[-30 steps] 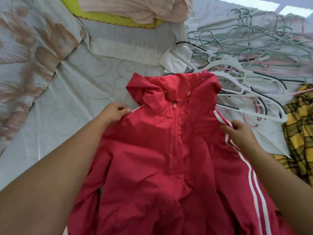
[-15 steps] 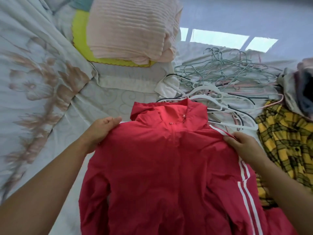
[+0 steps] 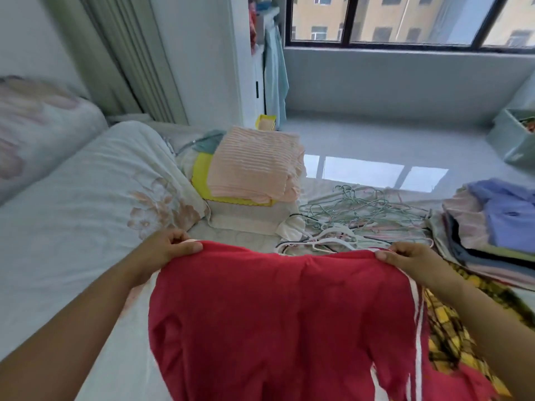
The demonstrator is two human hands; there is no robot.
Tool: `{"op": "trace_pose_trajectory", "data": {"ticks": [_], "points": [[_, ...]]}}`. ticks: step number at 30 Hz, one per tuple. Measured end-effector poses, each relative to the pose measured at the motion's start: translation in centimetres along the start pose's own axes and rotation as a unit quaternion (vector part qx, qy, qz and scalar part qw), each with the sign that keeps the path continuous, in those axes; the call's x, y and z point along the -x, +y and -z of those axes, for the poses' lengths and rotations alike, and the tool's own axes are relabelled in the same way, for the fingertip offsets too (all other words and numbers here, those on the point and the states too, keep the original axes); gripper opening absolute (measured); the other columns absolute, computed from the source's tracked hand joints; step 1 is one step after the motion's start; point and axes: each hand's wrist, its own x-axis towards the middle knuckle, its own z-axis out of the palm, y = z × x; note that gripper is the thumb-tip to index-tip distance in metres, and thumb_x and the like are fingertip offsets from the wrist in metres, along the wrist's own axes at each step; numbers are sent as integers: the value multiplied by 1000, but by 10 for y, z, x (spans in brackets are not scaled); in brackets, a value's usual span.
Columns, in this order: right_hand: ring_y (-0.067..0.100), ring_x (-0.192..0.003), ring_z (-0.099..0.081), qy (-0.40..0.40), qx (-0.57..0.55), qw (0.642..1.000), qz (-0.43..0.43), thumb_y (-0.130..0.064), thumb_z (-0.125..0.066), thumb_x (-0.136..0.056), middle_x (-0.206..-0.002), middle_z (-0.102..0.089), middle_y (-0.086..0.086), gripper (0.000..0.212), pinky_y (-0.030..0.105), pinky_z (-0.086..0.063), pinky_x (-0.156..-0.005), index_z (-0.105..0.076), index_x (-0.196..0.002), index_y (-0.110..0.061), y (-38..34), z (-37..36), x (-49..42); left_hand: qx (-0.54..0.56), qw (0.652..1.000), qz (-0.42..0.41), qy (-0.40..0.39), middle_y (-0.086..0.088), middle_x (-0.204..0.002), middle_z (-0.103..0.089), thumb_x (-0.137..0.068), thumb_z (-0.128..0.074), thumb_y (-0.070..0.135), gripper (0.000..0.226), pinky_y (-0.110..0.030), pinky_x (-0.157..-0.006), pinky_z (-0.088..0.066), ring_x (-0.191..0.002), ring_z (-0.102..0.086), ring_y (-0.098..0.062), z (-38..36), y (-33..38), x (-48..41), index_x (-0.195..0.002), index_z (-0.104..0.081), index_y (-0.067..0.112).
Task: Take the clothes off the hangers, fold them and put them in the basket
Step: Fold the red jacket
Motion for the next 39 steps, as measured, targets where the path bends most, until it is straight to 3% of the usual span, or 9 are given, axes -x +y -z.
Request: {"op": "trace_pose_trajectory", "data": {"ticks": [4,9,13,18,21,25,29,36,39], "points": [[10,-51,-53,-21,-13,999,38,-50,-70,-62,-58,-59,2,39,24,-37,-58,-63,-64,-12,-45,34,49,-1,999,-41,16,4,-59,-51,-68,-78,42,41,-23,-52,-30,-55,-43,-8,22,43,58,-72,-57,7],[7,-53,-51,37,-42,988,143,-36,-66,-83,-57,-60,-7,29,20,-41,-54,-64,-65,-14,-93,87,112,-15,978,-130,160,-2,-63,-49,-79,-71,33,31,-27,-53,-30,-57,-41,-15,39,101,124,-72,-55,7],[6,-56,-47,2,129,976,177,-31,-61,-89,-56,-54,-8,33,13,-34,-51,-59,-61,-13,-105,103,157,-247,949,-166,109,2,-61,-47,-75,-60,48,40,-24,-53,-27,-59,-42,-12,23,121,181,-61,-44,14],[0,-50,-46,114,39,958,261,-22,-63,-88,-61,-52,-2,26,14,-36,-51,-57,-64,-14,-145,137,201,-171,915,-234,280,1,-67,-50,-88,-62,27,26,-25,-55,-34,-65,-47,-17,40,165,214,-69,-50,14],[4,-60,-51,44,161,960,226,-21,-65,-86,-66,-57,-4,20,8,-37,-51,-59,-68,-19,-144,147,219,-261,922,-205,199,4,-68,-50,-87,-64,32,30,-21,-56,-32,-73,-49,-21,38,171,232,-65,-47,19],[4,-62,-53,121,76,954,265,-19,-68,-85,-73,-61,-2,10,13,-41,-57,-63,-77,-16,-149,169,227,-115,924,-257,259,-3,-69,-51,-83,-69,34,32,-29,-55,-33,-64,-45,-17,51,188,253,-70,-51,10],[17,-67,-48,82,178,956,220,-20,-66,-86,-65,-54,0,21,11,-36,-51,-58,-69,-11,-140,165,228,-183,948,-208,155,-2,-66,-47,-84,-67,31,32,-25,-52,-29,-60,-41,-13,43,175,264,-69,-50,8],[20,-77,-55,41,-10,976,215,-14,-62,-88,-86,-64,12,11,26,-47,-71,-68,-90,-6,-163,160,221,7,984,-163,68,-8,-83,-58,-65,-75,59,69,-30,-69,-37,-74,-48,-21,88,172,266,-84,-57,-6],[20,-74,-53,12,9,984,180,-15,-58,-91,-80,-61,8,11,27,-46,-65,-66,-87,-11,-161,144,203,-4,990,-137,46,7,-53,-51,-81,-69,29,34,-12,-49,-37,-50,-45,-5,86,161,246,-61,-49,9]]}}
